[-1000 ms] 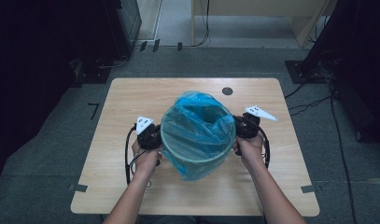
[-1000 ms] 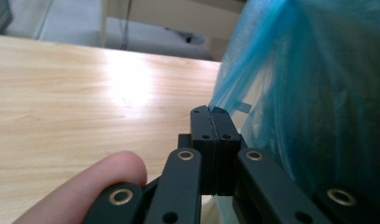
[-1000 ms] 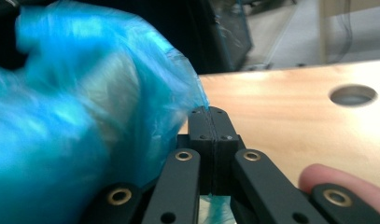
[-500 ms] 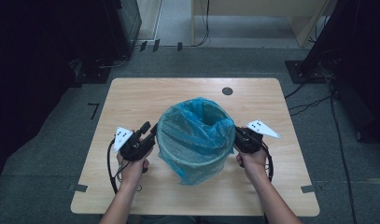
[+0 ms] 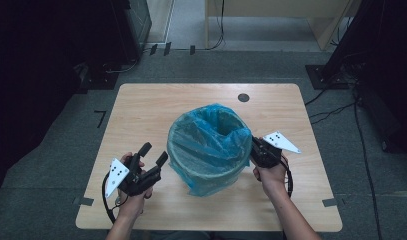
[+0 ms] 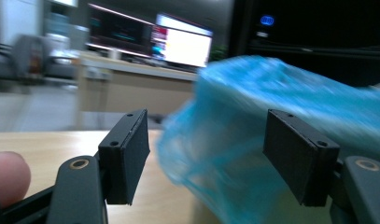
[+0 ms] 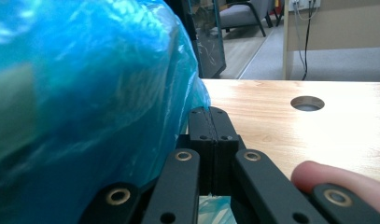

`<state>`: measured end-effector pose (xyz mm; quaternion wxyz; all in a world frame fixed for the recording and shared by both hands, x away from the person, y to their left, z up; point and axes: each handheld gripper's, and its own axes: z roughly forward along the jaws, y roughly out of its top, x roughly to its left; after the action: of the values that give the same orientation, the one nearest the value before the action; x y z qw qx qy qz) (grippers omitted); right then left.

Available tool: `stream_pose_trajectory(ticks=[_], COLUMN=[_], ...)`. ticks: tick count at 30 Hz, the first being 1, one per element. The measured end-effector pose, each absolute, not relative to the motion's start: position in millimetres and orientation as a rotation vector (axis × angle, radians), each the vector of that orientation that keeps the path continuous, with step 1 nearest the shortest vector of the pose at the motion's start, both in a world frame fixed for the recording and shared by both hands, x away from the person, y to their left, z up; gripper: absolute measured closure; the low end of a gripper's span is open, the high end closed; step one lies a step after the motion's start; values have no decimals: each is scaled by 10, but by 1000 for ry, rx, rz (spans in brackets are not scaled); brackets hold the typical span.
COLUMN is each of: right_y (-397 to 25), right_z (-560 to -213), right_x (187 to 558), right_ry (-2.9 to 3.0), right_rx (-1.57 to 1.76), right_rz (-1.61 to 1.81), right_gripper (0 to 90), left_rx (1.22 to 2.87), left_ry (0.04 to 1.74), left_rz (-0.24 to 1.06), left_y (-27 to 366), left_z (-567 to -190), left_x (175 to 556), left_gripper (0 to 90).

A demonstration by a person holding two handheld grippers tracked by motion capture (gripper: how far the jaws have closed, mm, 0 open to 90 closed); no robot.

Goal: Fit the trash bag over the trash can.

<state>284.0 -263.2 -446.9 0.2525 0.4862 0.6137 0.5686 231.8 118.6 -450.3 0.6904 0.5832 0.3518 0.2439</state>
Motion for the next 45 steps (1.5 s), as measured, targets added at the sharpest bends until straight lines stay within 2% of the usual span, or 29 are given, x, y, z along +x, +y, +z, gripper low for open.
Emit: stream_pose_trajectory(ticks=[5,7,9,10,12,13,14,20,30,35,38,39,41,43,45], right_y=[-2638,-2643,-2648,-2657,-2661,-2662,-2668,-2698,-2732,-2745,-2836,-2869,-2924,-2976,-3002], right_z=[-4478,-4480,-4482,-4484,-4487,-4485,-4484,-4553,-4975,-5184,-5192,-5166,-5090,-5006,-4961], right_x=[2815,2808,2802,2801,2795,2787,2779,2734,2679,2640,2633,2626,2593,2538,2497], right_ry=[1678,1678,1674,1676,1678,1677,1673,1664,1763,1853,1816,1794,1748,1714,1704], right_rx=[1314,1317,1317,1317,1312,1316,1313,1344,1501,1585,1670,1676,1637,1580,1549], right_rz=[1549,1553,1551,1556,1554,1553,1554,1488,1215,1010,1027,1055,1129,1195,1220], right_gripper=[900,900,900,900,900,900,900,900,900,900,900,892,759,675,578], left_rx=[1414,1421,1429,1430,1459,1473,1483,1609,1899,1913,1879,1849,1806,1781,1737], left_ry=[699,697,714,721,750,758,762,886,1223,1350,1410,1403,1356,1301,1255], left_rz=[513,501,506,503,501,495,486,453,404,486,505,502,491,493,505], left_y=[1033,1015,1006,999,987,980,979,962,986,1101,1178,1200,1243,1269,1287], left_z=[-4535,-4558,-4571,-4577,-4588,-4604,-4620,-4843,-5173,-5144,-5135,-5127,-5099,-5052,-4984], left_x=[2333,2352,2372,2384,2420,2438,2450,2549,2682,2694,2701,2689,2652,2607,2550], left_gripper=[268,317,459,610,801,869,898,900,900,900,900,879,687,550,462])
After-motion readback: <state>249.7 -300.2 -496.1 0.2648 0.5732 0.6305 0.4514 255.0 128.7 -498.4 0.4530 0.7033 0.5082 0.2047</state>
